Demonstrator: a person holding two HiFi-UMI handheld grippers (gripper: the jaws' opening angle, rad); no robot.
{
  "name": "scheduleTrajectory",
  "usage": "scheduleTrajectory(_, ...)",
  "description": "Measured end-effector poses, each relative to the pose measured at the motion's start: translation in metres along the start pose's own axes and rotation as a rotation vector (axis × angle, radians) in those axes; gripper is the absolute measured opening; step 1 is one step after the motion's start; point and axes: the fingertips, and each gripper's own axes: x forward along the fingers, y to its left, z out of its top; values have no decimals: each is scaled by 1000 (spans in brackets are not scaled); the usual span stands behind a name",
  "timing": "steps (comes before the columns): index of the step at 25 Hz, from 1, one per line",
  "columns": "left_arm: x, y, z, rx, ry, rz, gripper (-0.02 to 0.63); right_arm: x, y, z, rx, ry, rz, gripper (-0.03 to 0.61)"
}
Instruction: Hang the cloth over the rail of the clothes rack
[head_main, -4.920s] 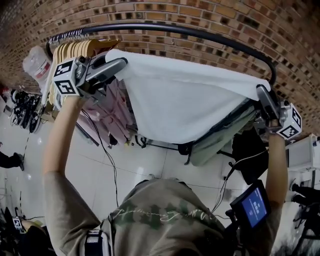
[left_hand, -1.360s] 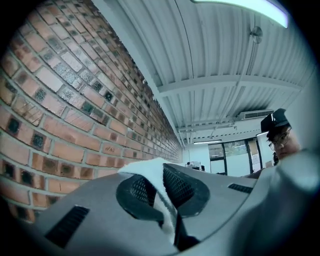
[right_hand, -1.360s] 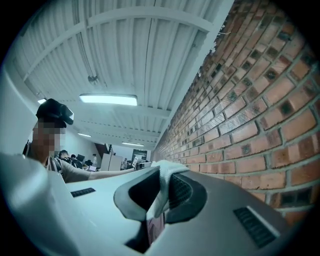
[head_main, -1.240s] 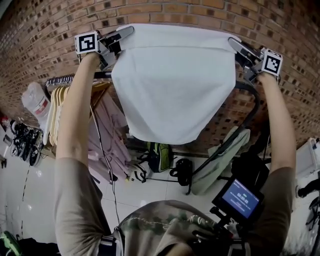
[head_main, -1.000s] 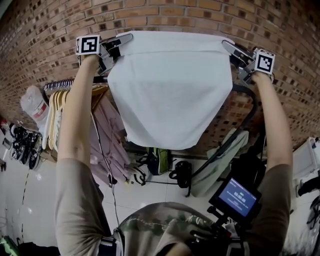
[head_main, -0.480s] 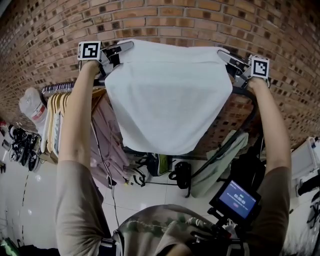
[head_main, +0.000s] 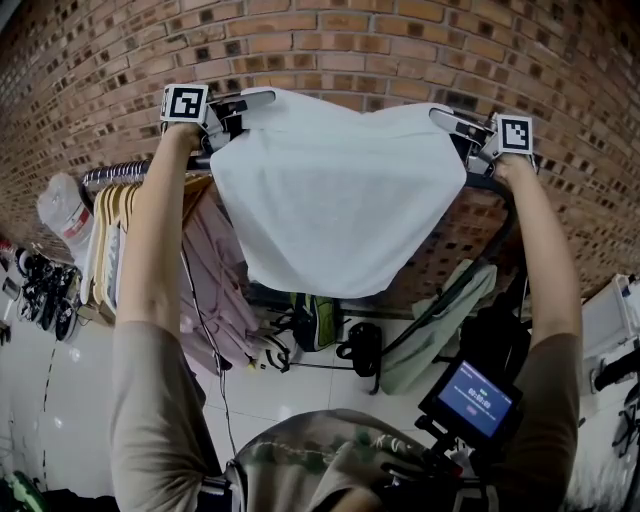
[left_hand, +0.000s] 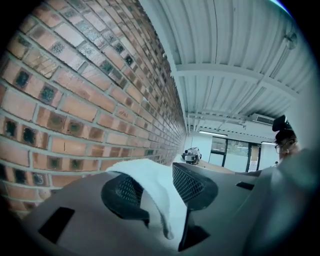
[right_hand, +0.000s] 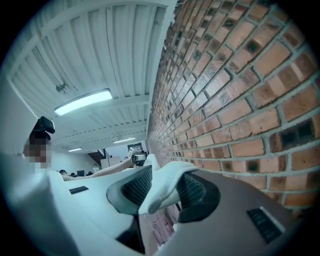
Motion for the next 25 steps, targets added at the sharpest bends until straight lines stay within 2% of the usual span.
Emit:
scheduleTrajectory(1,2,0,-6,-8,30,-8,158,1,-2,-4,24,13,0,136)
scheduleTrajectory(2,4,0,-13,-20,64,-16,197,2,-4,-7,50,23,-2,168)
scheduleTrajectory(5,8,0,-28,-52,136,-26,256,4,-8,-11,91,34,-9,253)
scheduleTrajectory(6,9,1,-29,-61,139,-21,260,4,-9,-11,96,32,-15,287)
scheduleTrajectory(7,9,2,-29,-70,135,-17,308,3,-11,-10,102,26,-24,316)
scheduleTrajectory(8,9,2,-29,-77,130,-15,358,3,-14,-8,108,17,-35,320)
scheduleTrajectory(11,9,2,-26,-74,117,-12,406,-1,-20,-2,122,-26,-52,334)
scheduleTrajectory(13,11,-1,-24,-72,110,-25,418,-6,-17,7,121,-73,-33,334)
scheduleTrajectory(15,13,-5,-25,-78,109,-44,471,-5,-7,15,92,-105,4,414)
scheduleTrajectory(18,12,-5,-25,-85,113,-40,477,3,-4,12,48,-70,3,420)
scheduleTrajectory(20,11,0,-24,-81,110,-6,477,4,-8,6,73,-54,-11,419)
scheduleTrajectory(25,8,11,-25,-87,114,45,476,-6,-16,13,111,-108,-23,419)
